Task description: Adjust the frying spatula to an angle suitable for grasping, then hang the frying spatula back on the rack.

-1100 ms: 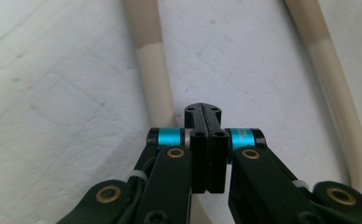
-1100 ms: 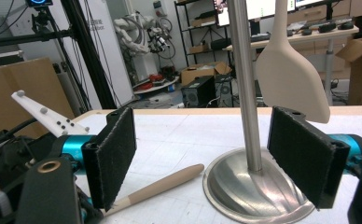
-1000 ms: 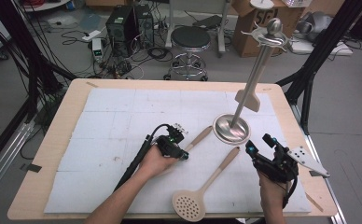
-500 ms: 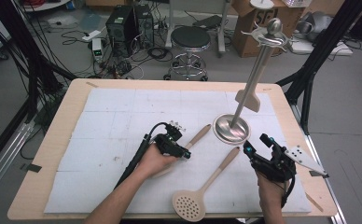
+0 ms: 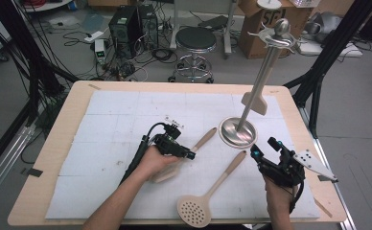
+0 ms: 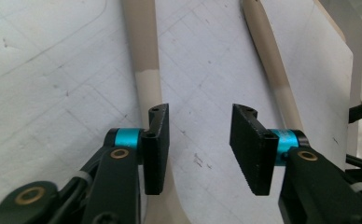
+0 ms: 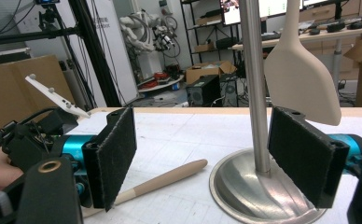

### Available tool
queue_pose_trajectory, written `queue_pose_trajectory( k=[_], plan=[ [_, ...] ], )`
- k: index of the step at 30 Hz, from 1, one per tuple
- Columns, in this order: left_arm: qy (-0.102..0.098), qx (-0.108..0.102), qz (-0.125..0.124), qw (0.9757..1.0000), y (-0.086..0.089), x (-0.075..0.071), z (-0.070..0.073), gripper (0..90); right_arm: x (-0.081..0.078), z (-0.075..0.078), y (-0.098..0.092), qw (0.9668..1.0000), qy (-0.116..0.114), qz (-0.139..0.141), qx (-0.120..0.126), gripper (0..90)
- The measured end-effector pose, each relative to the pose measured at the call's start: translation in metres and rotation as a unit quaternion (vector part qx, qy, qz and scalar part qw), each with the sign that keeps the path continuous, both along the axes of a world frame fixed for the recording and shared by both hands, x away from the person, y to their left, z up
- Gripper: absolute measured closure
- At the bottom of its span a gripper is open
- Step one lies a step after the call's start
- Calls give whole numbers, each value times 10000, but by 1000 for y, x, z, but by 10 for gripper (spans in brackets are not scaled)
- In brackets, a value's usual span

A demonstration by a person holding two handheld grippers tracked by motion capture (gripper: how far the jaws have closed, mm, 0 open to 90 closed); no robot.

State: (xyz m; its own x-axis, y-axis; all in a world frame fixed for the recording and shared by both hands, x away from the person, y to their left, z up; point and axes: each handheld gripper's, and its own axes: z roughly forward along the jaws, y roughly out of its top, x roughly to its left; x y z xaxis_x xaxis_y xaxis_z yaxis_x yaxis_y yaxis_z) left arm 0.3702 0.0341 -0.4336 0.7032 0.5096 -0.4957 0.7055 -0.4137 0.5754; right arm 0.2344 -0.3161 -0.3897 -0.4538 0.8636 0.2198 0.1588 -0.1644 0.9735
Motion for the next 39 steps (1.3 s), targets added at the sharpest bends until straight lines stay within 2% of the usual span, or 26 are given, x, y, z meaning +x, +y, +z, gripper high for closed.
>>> queue_pose_trajectory(
  k=[6, 10, 18, 20, 22, 29, 32, 35, 39],
  plan=[
    [-47, -79, 119, 9999, 10, 3, 5, 477, 0, 0, 0, 10000, 24, 10, -23, 232],
    [-41, 43, 172, 9998, 12, 3, 3, 422, 1, -1, 3, 10000, 23, 21, -36, 232],
    [-50, 33, 199, 9998, 13, 3, 5, 438, -1, 1, 2, 10000, -7, 12, -27, 232],
    [-39, 68, 200, 9998, 13, 3, 5, 447, -1, 1, 3, 10000, 1, 10, -24, 232],
    [-16, 197, 233, 9995, 13, 3, 4, 455, -1, 0, 3, 10000, -5, 16, -41, 232],
    [159, 545, 4, 9984, 6, 3, -7, 512, 0, -1, 2, 10000, 13, 4, -45, 232],
    [217, 559, 16, 9982, 4, 3, -8, 531, 0, -1, 2, 10000, 54, -5, -29, 231],
    [455, 465, -81, 9979, 4, 3, -10, 547, 0, -1, 2, 10000, 31, -17, -50, 232],
    [455, 537, -20, 9975, 2, 3, -9, 558, 1, -1, 3, 10000, 46, -29, -56, 232]
  ],
)
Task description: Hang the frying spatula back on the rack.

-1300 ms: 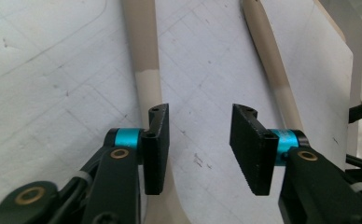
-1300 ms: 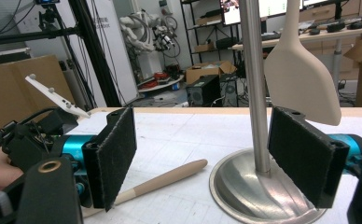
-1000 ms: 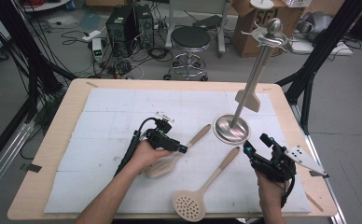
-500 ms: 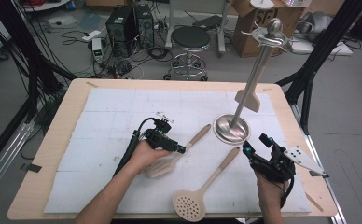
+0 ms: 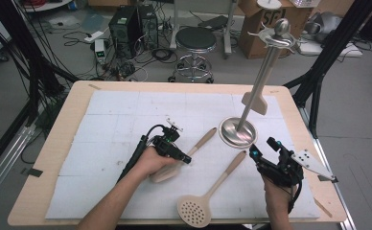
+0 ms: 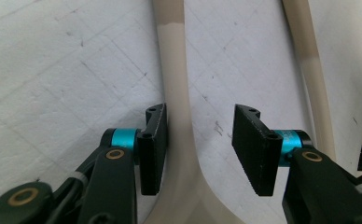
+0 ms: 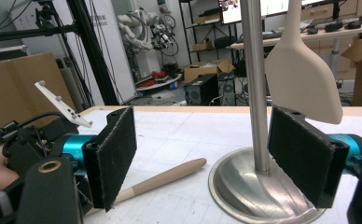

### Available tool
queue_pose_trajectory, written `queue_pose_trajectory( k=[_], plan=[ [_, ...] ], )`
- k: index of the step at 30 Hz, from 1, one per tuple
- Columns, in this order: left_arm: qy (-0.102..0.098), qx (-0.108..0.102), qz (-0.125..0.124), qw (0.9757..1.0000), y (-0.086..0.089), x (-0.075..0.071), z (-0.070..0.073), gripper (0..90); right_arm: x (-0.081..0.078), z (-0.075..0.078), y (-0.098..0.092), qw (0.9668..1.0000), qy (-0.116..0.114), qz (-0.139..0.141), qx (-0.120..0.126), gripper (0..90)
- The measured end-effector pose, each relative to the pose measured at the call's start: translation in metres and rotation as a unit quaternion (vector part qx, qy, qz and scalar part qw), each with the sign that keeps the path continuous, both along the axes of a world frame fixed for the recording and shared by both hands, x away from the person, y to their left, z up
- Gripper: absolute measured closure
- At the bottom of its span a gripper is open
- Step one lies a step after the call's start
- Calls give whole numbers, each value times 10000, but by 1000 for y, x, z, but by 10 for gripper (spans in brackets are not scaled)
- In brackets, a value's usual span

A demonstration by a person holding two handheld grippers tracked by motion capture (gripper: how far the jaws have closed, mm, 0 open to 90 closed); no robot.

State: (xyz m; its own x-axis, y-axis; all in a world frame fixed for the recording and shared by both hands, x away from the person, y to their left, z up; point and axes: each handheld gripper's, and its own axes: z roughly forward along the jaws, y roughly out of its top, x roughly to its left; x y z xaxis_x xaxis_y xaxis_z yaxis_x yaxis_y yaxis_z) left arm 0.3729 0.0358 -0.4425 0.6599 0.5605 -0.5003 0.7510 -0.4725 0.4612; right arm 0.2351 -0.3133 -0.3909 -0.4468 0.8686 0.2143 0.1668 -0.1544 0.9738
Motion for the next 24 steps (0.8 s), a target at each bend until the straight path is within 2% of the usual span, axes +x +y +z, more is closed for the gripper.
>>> queue_pose_trajectory(
  k=[5, 9, 12, 14, 18, 24],
  plan=[
    [29, 89, 98, 9999, -1, 1, -1, 615, 1, 0, 2, 10000, -5, 8, -9, 231],
    [-112, 255, 119, 9995, -5, -2, 1, 623, 0, 0, 2, 10000, -26, -19, -12, 234],
    [-307, 400, 140, 9986, -7, -5, 2, 670, -1, 2, 0, 10000, -66, -70, 4, 235],
    [-444, 539, 131, 9975, -10, -7, 3, 708, -2, 2, -1, 9999, -91, -88, 12, 236],
    [-634, 754, 181, 9950, -14, -12, 4, 731, -2, 1, -1, 9999, -76, -105, -12, 238],
    [-955, 1147, 150, 9887, -25, -19, 7, 740, -1, 1, 2, 9999, -82, -95, -36, 240]
  ],
)
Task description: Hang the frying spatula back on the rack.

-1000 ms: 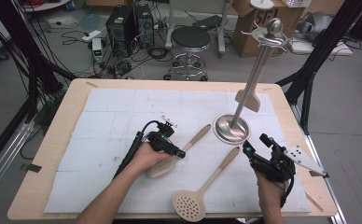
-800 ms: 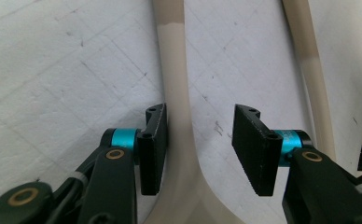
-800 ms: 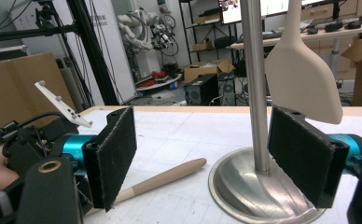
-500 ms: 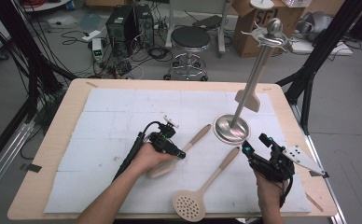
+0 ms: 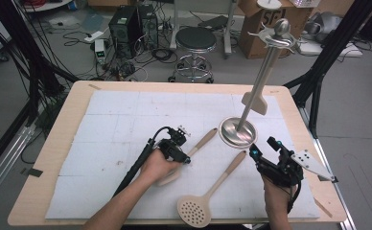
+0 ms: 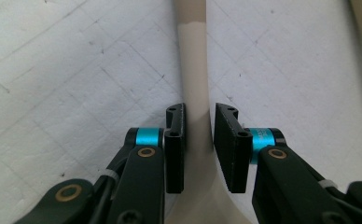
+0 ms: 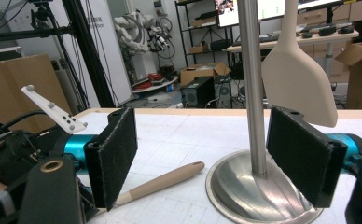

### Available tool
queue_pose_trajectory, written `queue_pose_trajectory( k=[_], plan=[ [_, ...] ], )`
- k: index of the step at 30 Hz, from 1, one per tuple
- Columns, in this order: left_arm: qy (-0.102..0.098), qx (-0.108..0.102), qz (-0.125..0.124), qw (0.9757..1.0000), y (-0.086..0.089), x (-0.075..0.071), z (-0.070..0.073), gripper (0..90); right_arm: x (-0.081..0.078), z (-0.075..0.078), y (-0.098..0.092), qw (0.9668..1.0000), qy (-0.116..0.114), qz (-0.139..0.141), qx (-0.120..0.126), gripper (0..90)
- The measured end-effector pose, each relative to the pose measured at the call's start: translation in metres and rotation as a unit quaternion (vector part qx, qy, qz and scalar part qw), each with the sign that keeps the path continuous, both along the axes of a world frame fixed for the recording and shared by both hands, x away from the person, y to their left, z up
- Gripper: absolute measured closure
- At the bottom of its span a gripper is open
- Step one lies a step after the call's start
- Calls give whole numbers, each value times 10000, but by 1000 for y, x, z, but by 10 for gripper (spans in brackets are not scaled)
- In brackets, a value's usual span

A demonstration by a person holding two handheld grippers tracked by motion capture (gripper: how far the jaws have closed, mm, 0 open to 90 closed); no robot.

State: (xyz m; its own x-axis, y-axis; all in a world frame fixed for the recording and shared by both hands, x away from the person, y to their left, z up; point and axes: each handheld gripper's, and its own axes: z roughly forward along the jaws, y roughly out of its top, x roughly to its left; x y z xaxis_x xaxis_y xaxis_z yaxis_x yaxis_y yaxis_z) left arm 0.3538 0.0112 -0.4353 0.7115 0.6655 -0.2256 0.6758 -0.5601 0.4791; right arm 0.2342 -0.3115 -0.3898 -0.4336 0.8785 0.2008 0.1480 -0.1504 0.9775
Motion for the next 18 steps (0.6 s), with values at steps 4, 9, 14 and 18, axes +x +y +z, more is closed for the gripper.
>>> queue_pose_trajectory(
  k=[4, 9, 14, 18],
  plan=[
    [-75, 62, 22, 10000, -1, -1, 0, 754, 0, 1, 0, 10000, -7, -25, 1, 241],
    [-91, -224, -23, 9997, 7, -1, -3, 781, -1, 1, -1, 10000, -42, -44, -12, 243],
    [147, -696, -111, 9974, 19, 8, -6, 783, 0, 0, -4, 10000, -28, -72, 16, 245],
    [141, -1154, -14, 9932, 25, 12, -3, 783, 0, 0, -7, 9999, -35, -118, 49, 244]
  ],
)
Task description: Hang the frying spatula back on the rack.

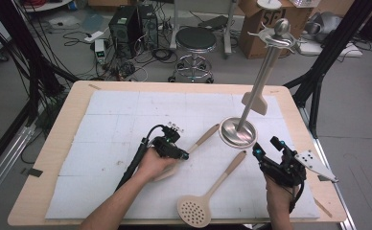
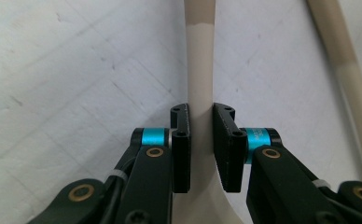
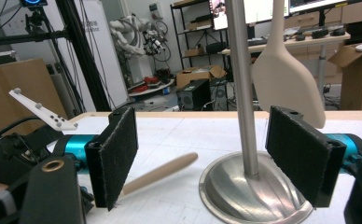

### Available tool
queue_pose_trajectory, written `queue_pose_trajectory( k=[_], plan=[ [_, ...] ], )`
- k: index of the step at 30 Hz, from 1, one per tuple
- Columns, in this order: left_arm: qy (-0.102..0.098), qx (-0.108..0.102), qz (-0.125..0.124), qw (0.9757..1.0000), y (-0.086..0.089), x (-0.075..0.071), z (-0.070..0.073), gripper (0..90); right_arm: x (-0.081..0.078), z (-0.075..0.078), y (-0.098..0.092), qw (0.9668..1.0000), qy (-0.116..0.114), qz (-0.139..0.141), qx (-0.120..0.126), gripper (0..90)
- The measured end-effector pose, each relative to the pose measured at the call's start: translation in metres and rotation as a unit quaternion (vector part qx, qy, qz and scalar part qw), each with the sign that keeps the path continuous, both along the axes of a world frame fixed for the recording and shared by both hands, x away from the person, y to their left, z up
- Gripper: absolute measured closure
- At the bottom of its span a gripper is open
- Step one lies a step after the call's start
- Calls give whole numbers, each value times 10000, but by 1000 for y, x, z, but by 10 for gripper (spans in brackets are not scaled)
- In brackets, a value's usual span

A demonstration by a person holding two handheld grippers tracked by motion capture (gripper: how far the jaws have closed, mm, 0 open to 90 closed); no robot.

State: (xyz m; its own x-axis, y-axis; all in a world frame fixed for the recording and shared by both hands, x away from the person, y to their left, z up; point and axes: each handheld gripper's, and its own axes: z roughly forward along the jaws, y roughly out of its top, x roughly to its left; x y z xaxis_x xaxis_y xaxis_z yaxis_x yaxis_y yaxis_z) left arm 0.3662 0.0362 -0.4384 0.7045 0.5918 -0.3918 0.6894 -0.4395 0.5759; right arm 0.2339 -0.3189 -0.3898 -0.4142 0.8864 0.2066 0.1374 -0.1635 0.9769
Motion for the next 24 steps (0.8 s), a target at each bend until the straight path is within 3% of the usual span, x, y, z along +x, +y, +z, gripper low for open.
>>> queue_pose_trajectory(
  k=[5, 10, 13, 16, 19, 24],
  plan=[
    [-47, -537, 50, 9985, 4, -1, 11, 781, 0, -1, -2, 10000, 23, -16, 32, 244],
    [-143, -1072, 159, 9940, 7, -3, 18, 781, -2, 0, -2, 10000, -1, -6, 37, 245],
    [-177, -1431, 202, 9893, 11, -4, 25, 781, -1, 0, -1, 10000, 12, 28, 45, 244],
    [-180, -1649, 269, 9858, 18, -2, 29, 781, 0, -2, 0, 10000, 62, 58, 43, 244],
    [-272, -1936, 313, 9802, 23, -3, 35, 781, 1, -3, 1, 9999, 78, 63, 33, 244],
    [-430, -2209, 383, 9736, 26, -6, 43, 780, 1, -4, 1, 9999, 134, 88, 43, 243]
  ],
)
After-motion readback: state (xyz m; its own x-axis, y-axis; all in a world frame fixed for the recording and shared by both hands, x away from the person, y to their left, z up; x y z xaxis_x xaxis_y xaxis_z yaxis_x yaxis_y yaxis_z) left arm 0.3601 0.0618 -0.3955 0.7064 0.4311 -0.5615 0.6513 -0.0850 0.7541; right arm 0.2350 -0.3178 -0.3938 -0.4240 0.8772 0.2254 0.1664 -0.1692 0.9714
